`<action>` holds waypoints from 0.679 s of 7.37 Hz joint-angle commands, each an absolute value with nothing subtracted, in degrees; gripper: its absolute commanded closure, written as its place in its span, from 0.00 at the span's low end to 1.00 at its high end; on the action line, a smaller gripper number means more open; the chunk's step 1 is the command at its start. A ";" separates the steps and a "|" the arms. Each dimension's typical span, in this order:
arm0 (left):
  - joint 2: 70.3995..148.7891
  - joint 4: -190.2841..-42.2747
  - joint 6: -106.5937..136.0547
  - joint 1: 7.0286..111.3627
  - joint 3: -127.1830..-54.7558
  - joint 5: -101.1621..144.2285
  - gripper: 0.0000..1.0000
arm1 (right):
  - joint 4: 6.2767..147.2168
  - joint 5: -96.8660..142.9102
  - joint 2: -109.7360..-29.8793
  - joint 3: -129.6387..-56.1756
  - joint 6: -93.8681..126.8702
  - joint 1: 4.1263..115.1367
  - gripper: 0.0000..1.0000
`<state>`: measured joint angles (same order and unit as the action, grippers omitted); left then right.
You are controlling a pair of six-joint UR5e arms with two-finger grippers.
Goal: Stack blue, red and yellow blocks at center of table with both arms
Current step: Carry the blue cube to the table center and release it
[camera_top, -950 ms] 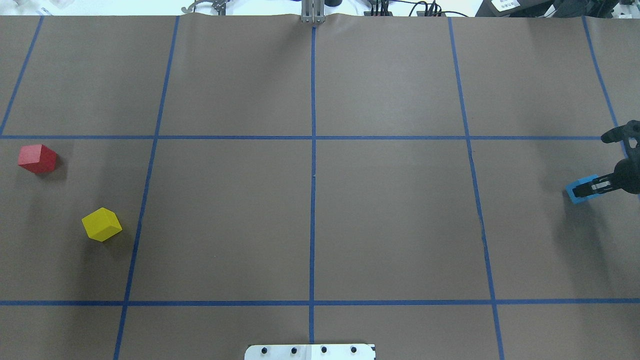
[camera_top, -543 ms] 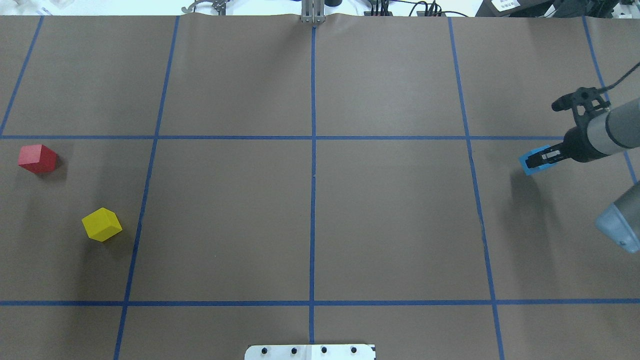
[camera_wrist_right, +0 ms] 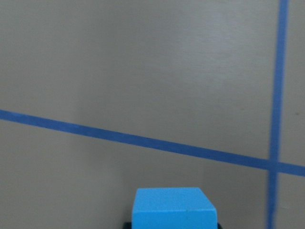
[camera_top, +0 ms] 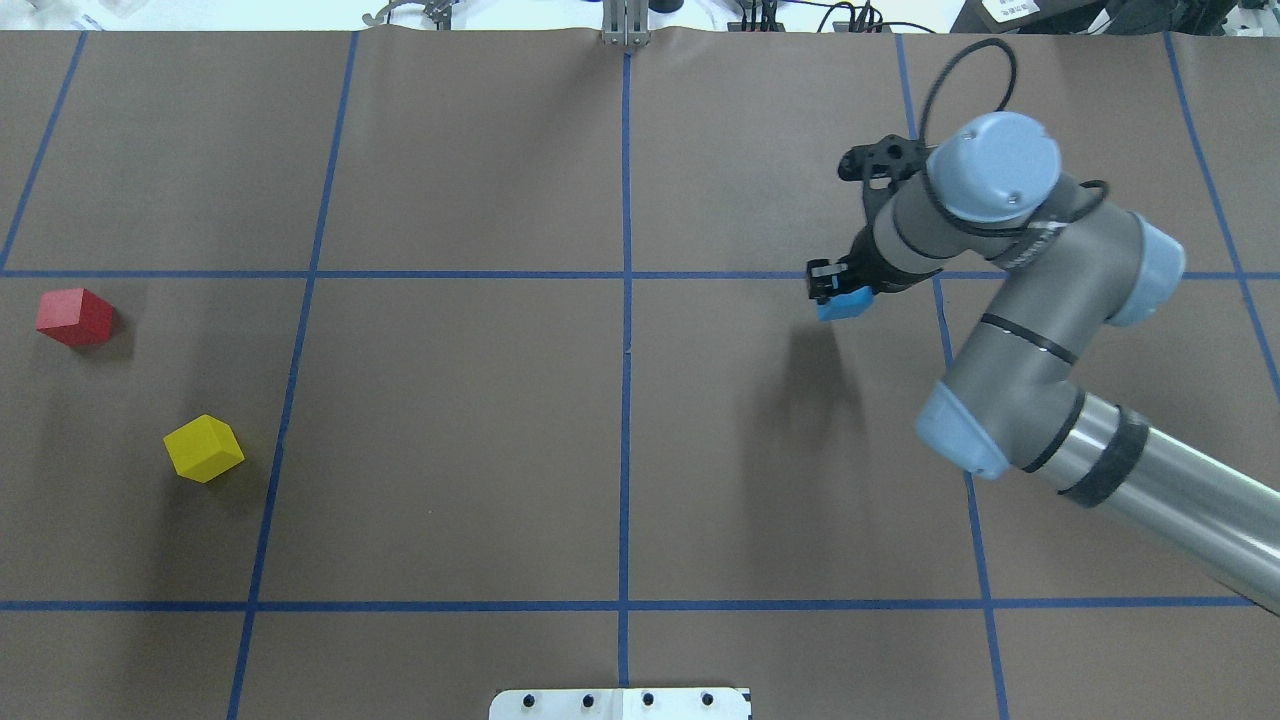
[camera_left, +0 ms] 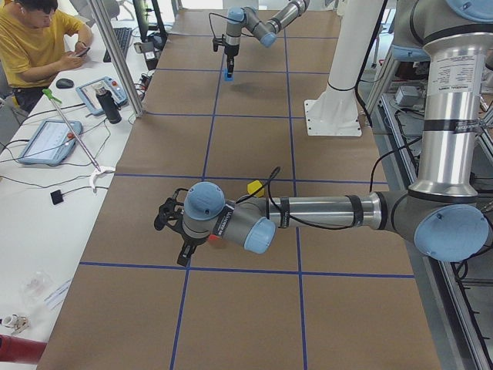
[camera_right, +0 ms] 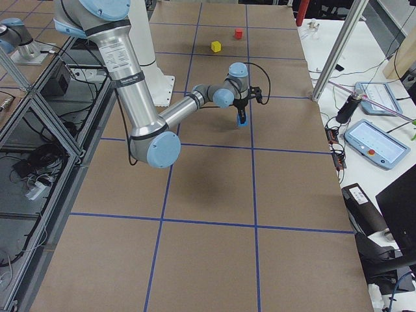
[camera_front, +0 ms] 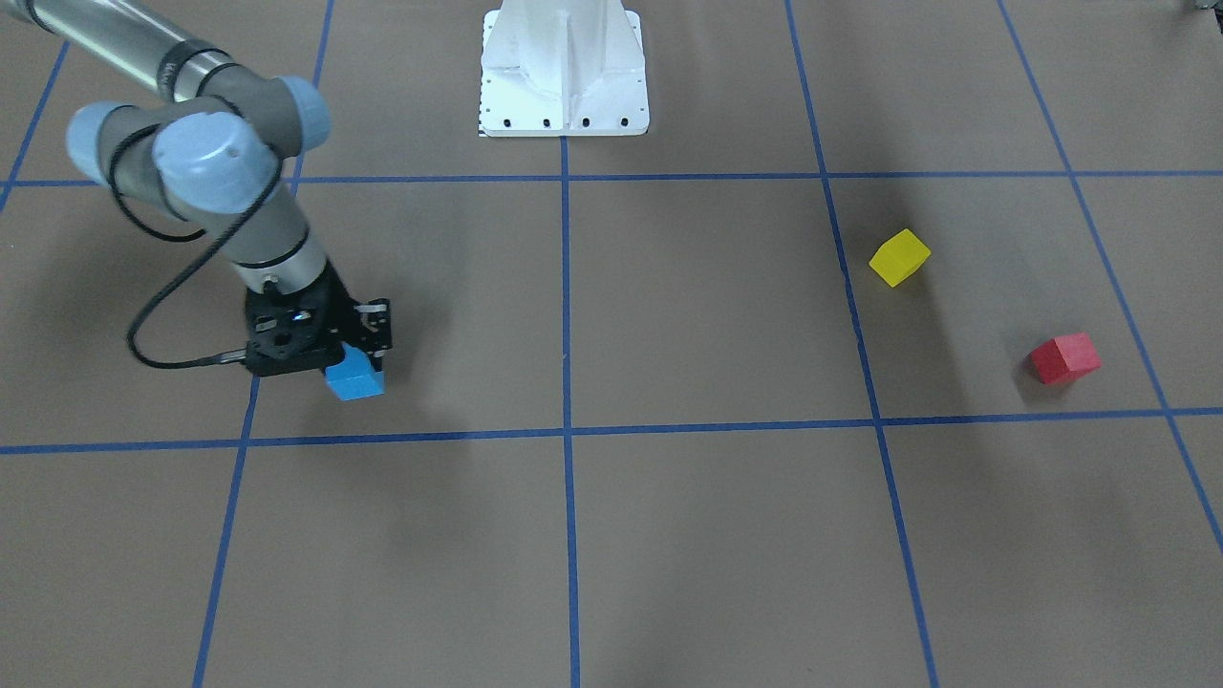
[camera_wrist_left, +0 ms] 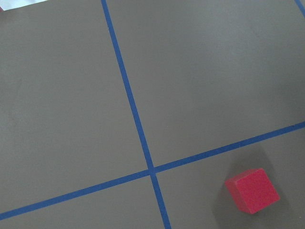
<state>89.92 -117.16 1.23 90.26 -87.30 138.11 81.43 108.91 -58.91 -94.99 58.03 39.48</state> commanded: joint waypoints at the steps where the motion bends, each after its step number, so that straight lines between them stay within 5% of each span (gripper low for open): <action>1: 89.91 -117.16 1.23 90.26 -87.19 138.08 0.00 | 85.69 104.87 -47.25 -90.56 70.61 33.51 1.00; 3: 89.91 -117.16 1.23 90.26 -87.19 138.16 0.00 | 85.61 102.92 -37.48 -78.72 72.42 31.03 1.00; 5: 89.65 -117.16 1.23 90.26 -87.19 138.16 0.00 | 85.52 101.96 -37.61 -77.17 72.25 29.10 0.92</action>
